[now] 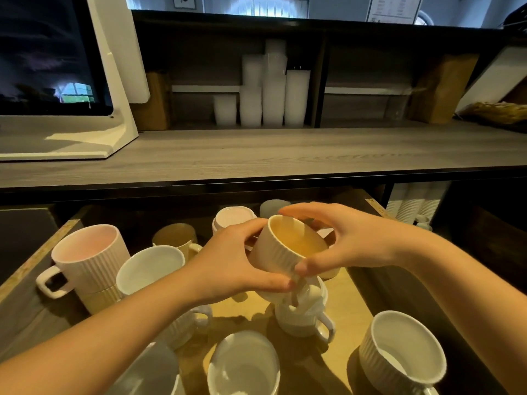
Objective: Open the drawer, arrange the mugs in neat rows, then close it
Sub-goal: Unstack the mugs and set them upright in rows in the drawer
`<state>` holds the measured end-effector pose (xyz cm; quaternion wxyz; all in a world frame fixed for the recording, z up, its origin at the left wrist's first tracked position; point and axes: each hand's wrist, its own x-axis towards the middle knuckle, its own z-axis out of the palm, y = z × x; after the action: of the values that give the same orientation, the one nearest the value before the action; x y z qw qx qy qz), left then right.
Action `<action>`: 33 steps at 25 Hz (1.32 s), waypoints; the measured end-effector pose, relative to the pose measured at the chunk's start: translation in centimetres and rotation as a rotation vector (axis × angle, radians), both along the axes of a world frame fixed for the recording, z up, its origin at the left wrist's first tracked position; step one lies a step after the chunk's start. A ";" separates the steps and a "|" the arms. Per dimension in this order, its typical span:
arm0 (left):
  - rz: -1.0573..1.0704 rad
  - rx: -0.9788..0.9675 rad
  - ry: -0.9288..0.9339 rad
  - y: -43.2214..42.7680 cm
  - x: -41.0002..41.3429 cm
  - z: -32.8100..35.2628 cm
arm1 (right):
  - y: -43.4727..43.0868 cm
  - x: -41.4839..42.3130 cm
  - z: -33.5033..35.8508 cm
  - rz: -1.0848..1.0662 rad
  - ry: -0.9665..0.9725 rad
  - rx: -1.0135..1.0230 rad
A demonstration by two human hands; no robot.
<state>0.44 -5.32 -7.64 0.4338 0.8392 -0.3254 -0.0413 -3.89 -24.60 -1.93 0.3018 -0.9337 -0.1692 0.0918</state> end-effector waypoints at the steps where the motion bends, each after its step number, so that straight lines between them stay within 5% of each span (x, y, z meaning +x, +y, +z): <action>1: -0.020 0.020 0.002 -0.1 -0.2 -0.1 | 0.0 -0.2 0.2 -0.002 0.002 -0.063; 7: -0.193 0.202 0.128 -1.1 -1.1 -0.7 | 0.2 -1.1 0.4 -0.014 0.032 -0.349; 16: -0.325 0.831 0.179 -0.8 -1.4 -1.3 | -0.9 -2.9 -2.3 -0.002 0.230 -0.542; 33: -0.371 0.985 0.090 -1.3 -2.2 -1.8 | 1.3 -4.8 -6.1 0.161 0.096 -0.688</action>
<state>-1.76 -6.67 -9.41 -0.0133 0.8693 -0.3915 -0.3013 -8.71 -23.33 -8.01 -0.0310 -0.9590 -0.1869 0.2108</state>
